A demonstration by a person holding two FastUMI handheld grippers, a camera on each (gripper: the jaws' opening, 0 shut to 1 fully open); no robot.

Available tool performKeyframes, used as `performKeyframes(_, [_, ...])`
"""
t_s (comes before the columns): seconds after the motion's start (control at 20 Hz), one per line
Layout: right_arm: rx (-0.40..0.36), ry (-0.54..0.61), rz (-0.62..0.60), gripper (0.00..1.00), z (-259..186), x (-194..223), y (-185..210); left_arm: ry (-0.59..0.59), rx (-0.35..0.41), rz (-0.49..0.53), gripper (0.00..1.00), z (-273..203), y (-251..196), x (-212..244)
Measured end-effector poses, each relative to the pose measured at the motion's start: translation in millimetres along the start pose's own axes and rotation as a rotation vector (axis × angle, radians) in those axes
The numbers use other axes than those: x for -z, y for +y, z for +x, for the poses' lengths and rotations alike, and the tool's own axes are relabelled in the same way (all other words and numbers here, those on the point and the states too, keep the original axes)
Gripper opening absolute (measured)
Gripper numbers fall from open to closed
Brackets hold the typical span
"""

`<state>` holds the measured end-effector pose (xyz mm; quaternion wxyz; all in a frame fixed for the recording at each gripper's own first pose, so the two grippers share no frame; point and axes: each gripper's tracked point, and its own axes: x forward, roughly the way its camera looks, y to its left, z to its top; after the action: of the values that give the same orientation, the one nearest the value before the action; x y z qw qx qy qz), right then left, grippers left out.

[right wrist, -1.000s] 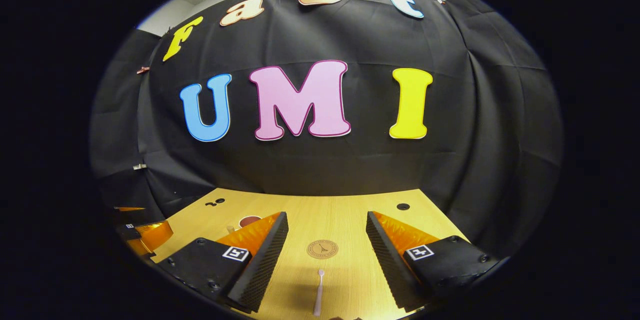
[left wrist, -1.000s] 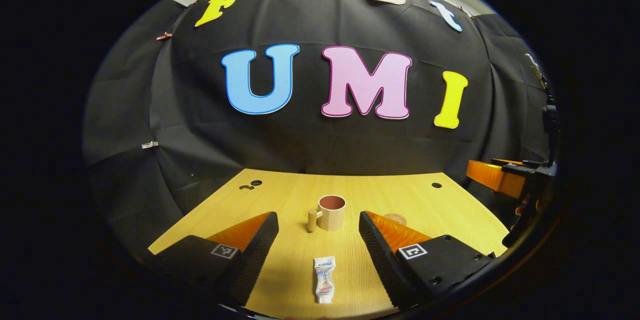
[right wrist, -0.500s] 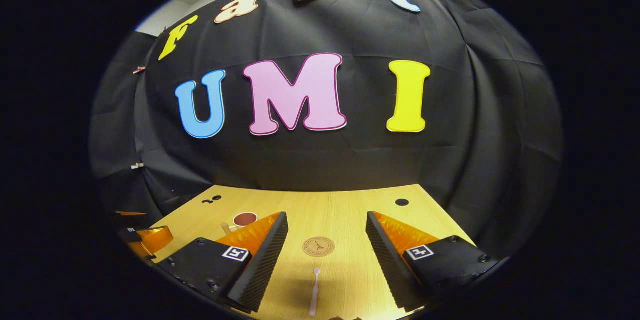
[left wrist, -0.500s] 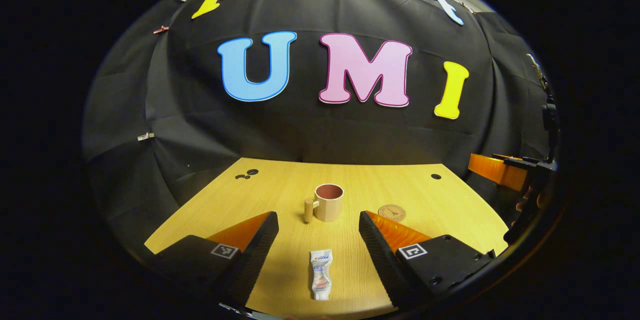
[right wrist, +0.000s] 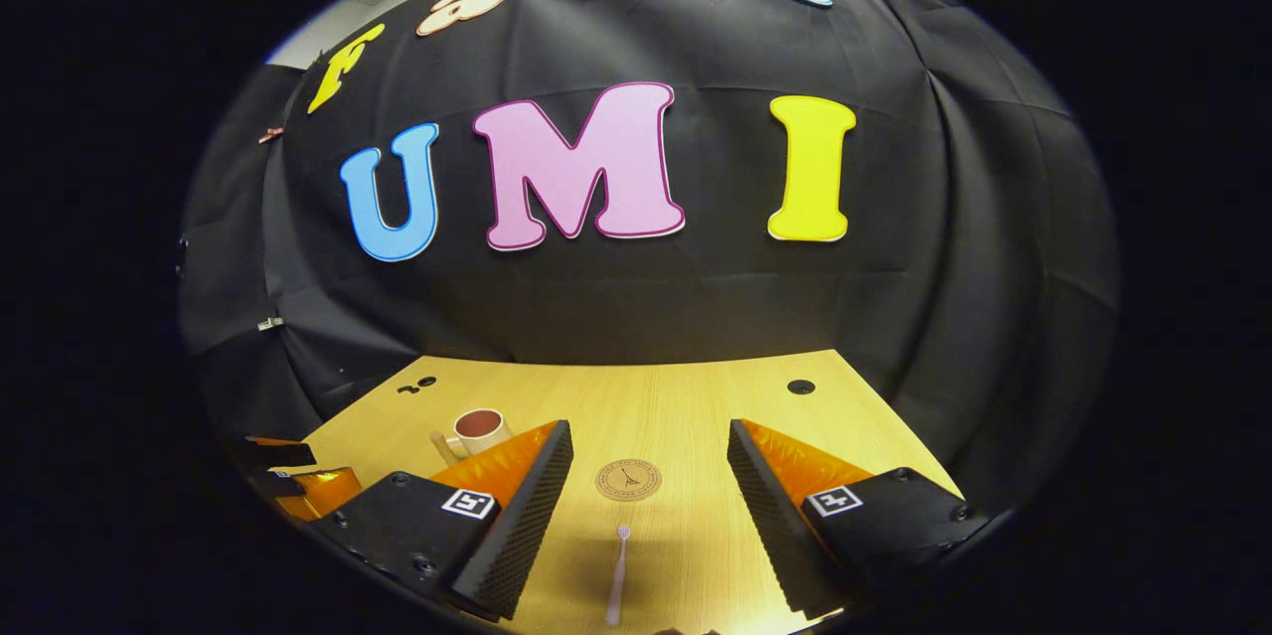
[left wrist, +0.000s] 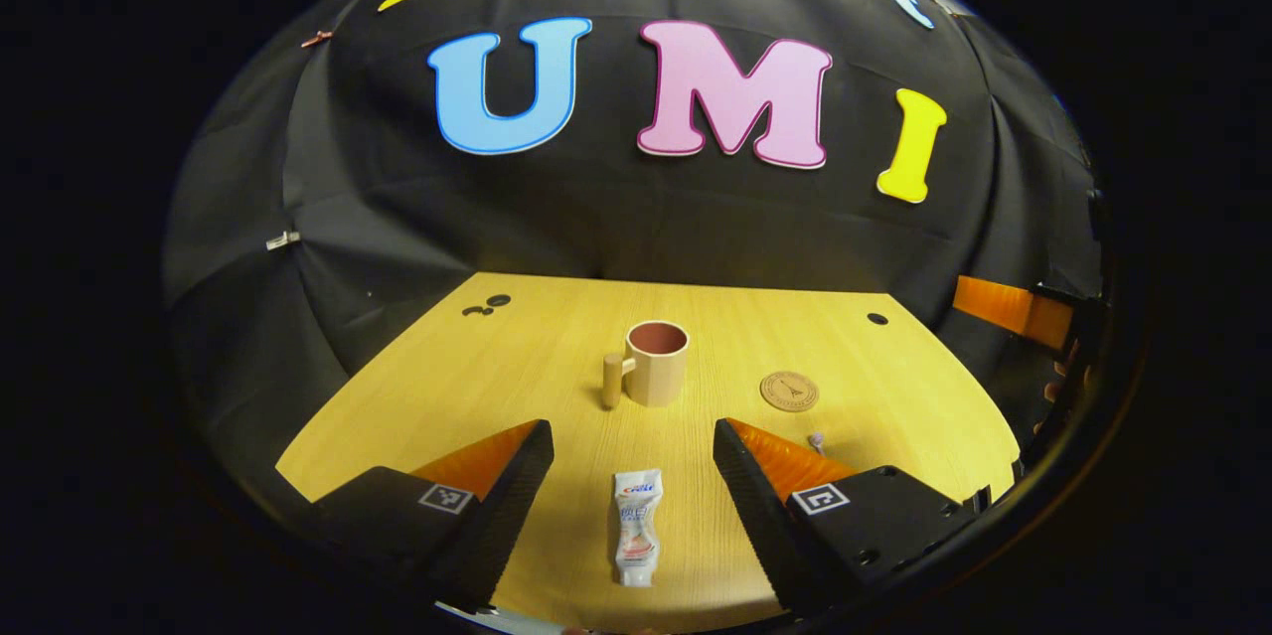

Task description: Put the toothbrush and toothpaste on the desktop into the cup, then pick up the cup and place it on the coaster on the desktop.

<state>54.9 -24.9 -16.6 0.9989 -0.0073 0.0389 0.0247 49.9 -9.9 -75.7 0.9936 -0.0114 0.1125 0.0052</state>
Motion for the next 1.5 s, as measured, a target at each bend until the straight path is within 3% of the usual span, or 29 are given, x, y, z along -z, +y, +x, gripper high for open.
performKeyframes(0.55, [0.019, 0.129, 0.006, 0.97, 24, 38, -22, 0.226, -0.011, 0.036, 1.0, 56, -5, 89])
performKeyframes(1.0, [0.013, 0.222, -0.013, 0.96, 32, 68, -24, 0.379, -0.004, 0.06, 0.99, 74, -2, 157])
performKeyframes(1.35, [-0.005, 0.266, -0.016, 0.96, 33, 84, -22, 0.399, 0.017, 0.056, 0.89, 81, -6, 168])
performKeyframes(1.5, [-0.021, 0.293, -0.015, 0.96, 33, 95, -20, 0.401, 0.037, 0.078, 0.73, 86, -12, 167])
